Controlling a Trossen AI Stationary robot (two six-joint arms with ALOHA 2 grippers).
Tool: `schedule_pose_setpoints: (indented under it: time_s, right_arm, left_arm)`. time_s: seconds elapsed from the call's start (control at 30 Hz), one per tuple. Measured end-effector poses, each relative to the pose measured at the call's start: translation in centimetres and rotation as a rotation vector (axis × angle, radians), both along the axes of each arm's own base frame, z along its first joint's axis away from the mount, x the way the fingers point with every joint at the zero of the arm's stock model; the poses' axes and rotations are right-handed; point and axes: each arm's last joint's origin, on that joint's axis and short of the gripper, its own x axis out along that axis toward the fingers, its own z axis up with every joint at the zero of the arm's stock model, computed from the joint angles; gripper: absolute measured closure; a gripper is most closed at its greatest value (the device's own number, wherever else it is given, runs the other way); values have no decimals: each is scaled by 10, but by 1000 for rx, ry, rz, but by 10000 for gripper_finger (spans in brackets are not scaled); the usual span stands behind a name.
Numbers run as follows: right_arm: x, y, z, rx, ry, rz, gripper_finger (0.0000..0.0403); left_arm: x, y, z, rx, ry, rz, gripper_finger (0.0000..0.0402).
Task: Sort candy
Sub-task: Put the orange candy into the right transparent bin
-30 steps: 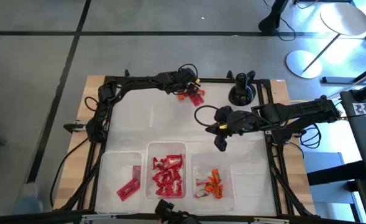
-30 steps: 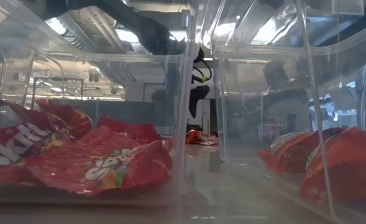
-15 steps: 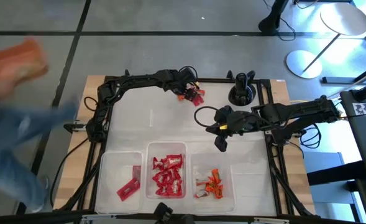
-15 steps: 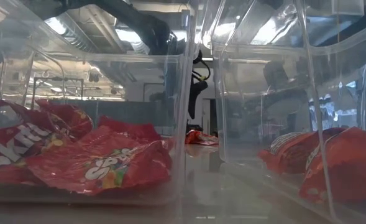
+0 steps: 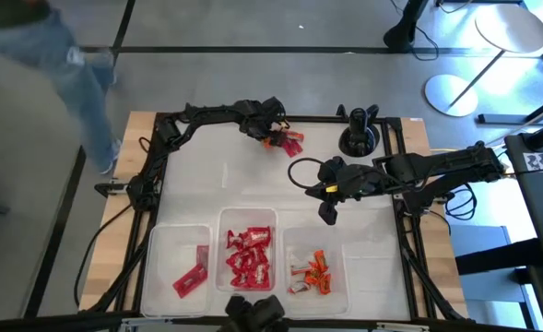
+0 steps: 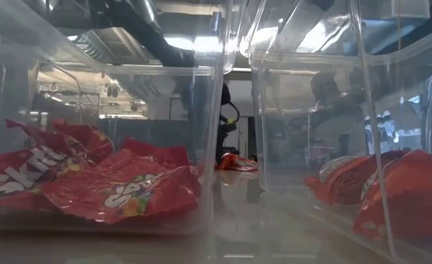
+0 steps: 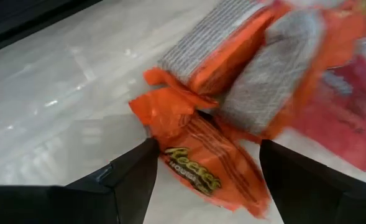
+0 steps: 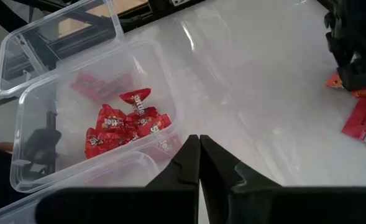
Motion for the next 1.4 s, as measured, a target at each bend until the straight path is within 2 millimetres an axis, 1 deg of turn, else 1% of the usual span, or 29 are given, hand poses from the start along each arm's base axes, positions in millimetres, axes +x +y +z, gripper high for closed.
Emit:
schedule_pose_setpoints:
  time_s: [0.1,0.23,0.3,0.37,0.53,0.6,0.7,0.77,0.87,0.97,1.03,1.17,1.3,1.4]
  right_arm:
    - [0,0,0,1,0,-1,396]
    - [0,0,0,2,0,-2,396]
    - [0,0,0,3,0,-1,396]
    - [0,0,0,3,0,-1,396]
    - [0,0,0,2,0,-2,396]
    - [0,0,0,2,0,-3,396]
    - [0,0,0,1,0,-3,396]
    - [0,0,0,1,0,-3,396]
    - [0,0,0,1,0,-3,396]
    - [0,0,0,2,1,-3,396]
    - [0,0,0,1,4,-2,396]
    - [-1,0,-2,-5,26,-2,396]
    - [-3,-1,-4,-14,49,1,396]
    - [-3,-1,-4,-35,52,18,396]
  left_arm:
    - [1,1,-6,-20,11,-15,133]
    - [0,0,-5,7,22,-25,134]
    - [0,0,-5,13,30,-31,146]
    - [-1,0,-5,11,45,-45,171]
    - [-3,-3,-6,8,80,-68,267]
    - [-3,-6,-3,10,88,-85,302]
    - [0,-17,3,7,96,-130,339]
    - [1,-26,10,11,106,-171,353]
    - [0,-41,31,49,135,-220,358]
    - [-3,-60,54,101,177,-266,349]
    - [-5,-76,73,144,194,-302,341]
    - [-16,-118,119,197,163,-414,334]
    - [-34,-167,162,246,122,-566,332]
    - [-51,-200,186,256,99,-643,332]
